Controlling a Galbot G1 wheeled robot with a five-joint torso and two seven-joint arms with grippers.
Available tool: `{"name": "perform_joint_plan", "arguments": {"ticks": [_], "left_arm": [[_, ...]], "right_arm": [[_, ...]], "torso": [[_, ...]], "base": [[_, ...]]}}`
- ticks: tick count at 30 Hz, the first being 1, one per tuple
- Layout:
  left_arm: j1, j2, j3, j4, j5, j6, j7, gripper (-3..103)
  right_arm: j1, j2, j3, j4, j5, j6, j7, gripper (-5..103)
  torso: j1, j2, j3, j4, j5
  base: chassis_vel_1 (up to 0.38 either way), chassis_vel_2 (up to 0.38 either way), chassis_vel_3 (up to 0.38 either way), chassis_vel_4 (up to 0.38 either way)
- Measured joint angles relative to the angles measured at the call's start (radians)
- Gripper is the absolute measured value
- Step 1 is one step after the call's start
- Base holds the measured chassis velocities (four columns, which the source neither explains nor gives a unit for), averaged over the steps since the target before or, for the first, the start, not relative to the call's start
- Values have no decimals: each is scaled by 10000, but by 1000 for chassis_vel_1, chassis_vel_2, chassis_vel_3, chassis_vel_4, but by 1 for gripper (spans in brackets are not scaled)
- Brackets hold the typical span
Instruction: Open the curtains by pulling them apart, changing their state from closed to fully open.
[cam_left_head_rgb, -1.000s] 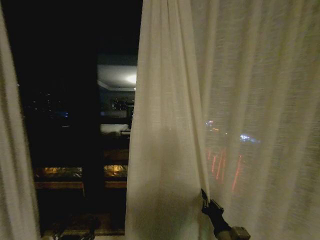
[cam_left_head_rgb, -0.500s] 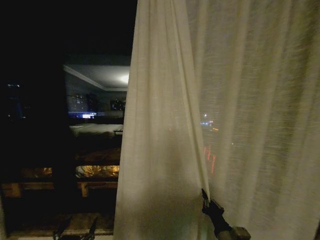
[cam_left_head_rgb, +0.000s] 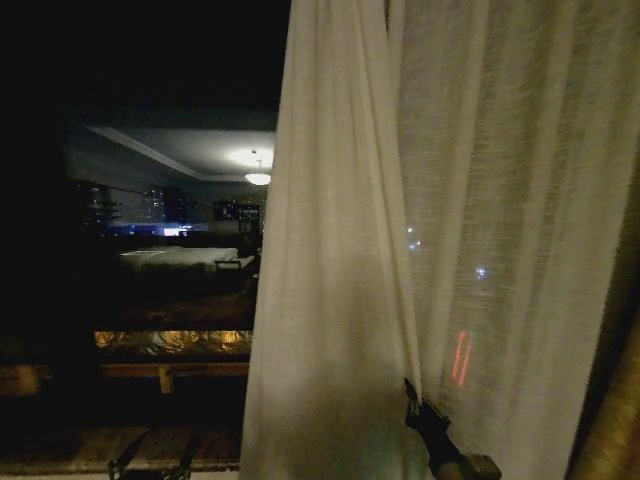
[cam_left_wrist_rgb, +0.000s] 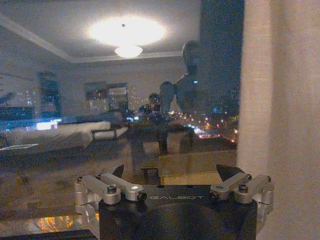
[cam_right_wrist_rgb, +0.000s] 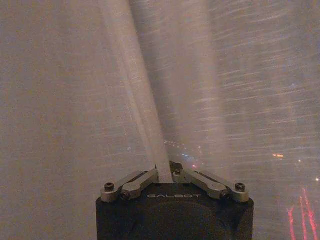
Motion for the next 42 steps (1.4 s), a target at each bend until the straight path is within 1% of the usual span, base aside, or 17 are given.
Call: {"name": "perform_joint_plan", "arguments": {"ticks": [5, 14, 20, 25, 28, 31, 41, 42], "left_arm": [[7, -1, -12, 3, -10, -5, 15, 100], [18, -6, -1, 6, -23, -9, 25, 100], [16, 0, 1, 6, -63, -14, 56, 100], [13, -2, -2, 10, -80, -17, 56, 100], [10, -20, 15, 38, -81, -23, 53, 100], [9, -36, 23, 52, -79, -32, 70, 100], [46, -48, -18, 69, -76, -152, 127, 100], [43, -47, -18, 64, -77, -152, 129, 100]], "right_arm": [[-2, 0, -1, 6, -9, 1, -1, 0], [-66, 0, -8, 55, -180, 2, -1, 0], [-64, -3, -25, 46, -214, 25, 1, 0], [-77, 1, -64, 44, -319, 98, -3, 0], [-148, 2, -139, 14, -651, 443, -99, 0], [-168, 0, -192, -5, -704, 510, -105, 0], [-156, 0, -223, -5, -780, 469, -23, -1], [-171, 0, -224, 12, -807, 449, -26, 4]], "torso": [[-1, 0, 0, 0, 5], [-2, 1, 0, -1, 1], [0, 0, 1, -3, 11], [-1, 0, 1, 1, 1], [0, 0, 1, 1, -1], [-1, 0, 1, 0, 4], [0, 0, 1, 0, 2], [-1, 0, 1, 0, 3]], "base": [[-248, -246, 257, 260], [-290, -286, 284, 285], [-172, -172, 156, 170], [-40, -61, 53, 63], [0, 0, 0, 0], [0, 0, 0, 0], [0, 0, 0, 0], [0, 0, 0, 0]]}}
